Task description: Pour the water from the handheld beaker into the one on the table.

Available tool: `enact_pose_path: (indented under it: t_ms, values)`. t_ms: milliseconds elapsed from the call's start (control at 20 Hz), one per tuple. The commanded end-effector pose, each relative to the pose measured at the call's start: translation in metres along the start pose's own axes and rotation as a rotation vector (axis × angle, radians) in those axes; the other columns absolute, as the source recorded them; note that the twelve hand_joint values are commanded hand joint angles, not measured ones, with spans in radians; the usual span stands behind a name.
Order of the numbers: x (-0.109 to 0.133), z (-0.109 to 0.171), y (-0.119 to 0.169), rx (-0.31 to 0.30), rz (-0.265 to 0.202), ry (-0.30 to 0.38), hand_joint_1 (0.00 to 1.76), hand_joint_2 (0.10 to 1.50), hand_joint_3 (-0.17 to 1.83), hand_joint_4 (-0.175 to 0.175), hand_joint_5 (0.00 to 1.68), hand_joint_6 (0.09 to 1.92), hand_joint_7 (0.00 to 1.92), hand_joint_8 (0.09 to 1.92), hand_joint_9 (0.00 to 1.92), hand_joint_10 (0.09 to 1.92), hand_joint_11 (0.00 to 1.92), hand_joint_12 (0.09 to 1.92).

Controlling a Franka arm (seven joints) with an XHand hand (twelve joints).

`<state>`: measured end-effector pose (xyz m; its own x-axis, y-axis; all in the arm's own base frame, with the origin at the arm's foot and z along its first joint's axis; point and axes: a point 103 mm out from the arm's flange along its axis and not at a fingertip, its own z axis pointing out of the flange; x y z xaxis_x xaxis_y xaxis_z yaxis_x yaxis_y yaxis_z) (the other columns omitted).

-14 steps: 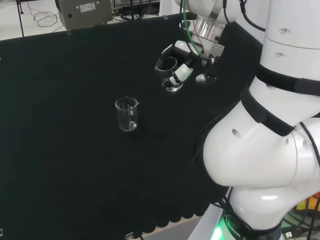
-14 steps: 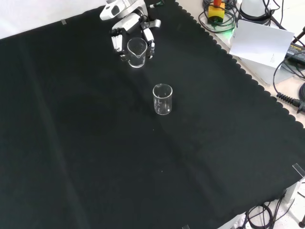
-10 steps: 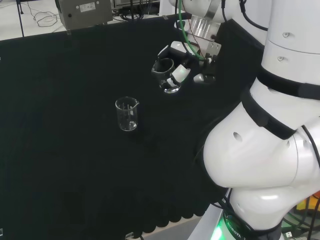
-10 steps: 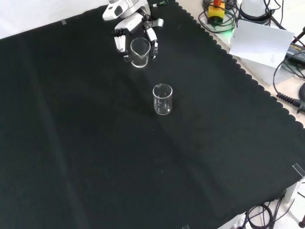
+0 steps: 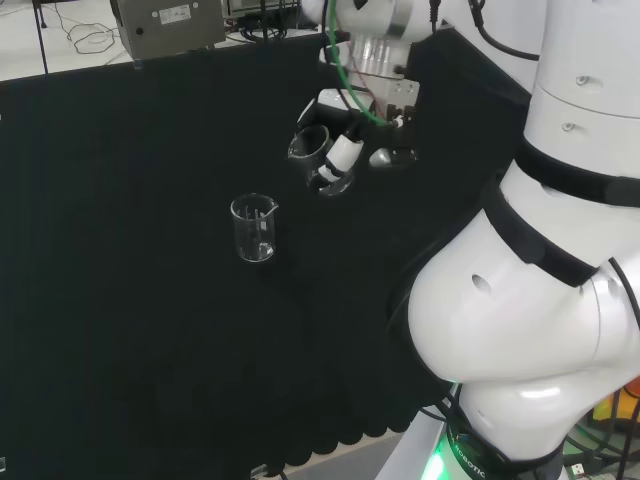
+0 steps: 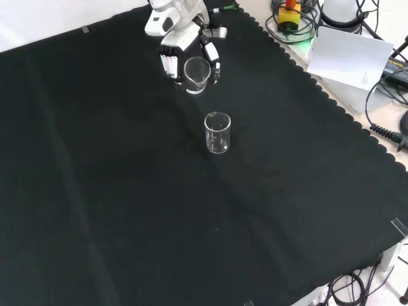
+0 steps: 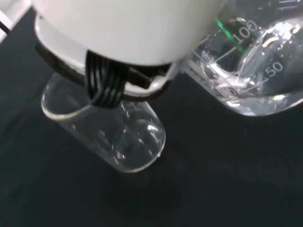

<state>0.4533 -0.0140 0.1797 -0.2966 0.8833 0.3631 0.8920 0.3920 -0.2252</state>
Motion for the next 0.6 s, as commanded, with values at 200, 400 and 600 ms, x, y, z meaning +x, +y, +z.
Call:
enact_pose_path:
  t_ms: [200,400,600]
  values:
    - [0.024,0.013,0.014,0.137,0.034,-0.188,1.36,0.47,0.95,-0.175,1.22,0.75,1.43,0.67,1.58,0.56,1.25,0.66]
    - [0.031,0.017,0.018,0.168,0.039,-0.224,1.34,0.47,0.95,-0.175,1.23,0.75,1.45,0.65,1.59,0.58,1.25,0.66]
    - [0.039,0.019,0.019,0.188,0.035,-0.273,1.34,0.47,0.95,-0.175,1.23,0.75,1.45,0.65,1.59,0.59,1.25,0.67]
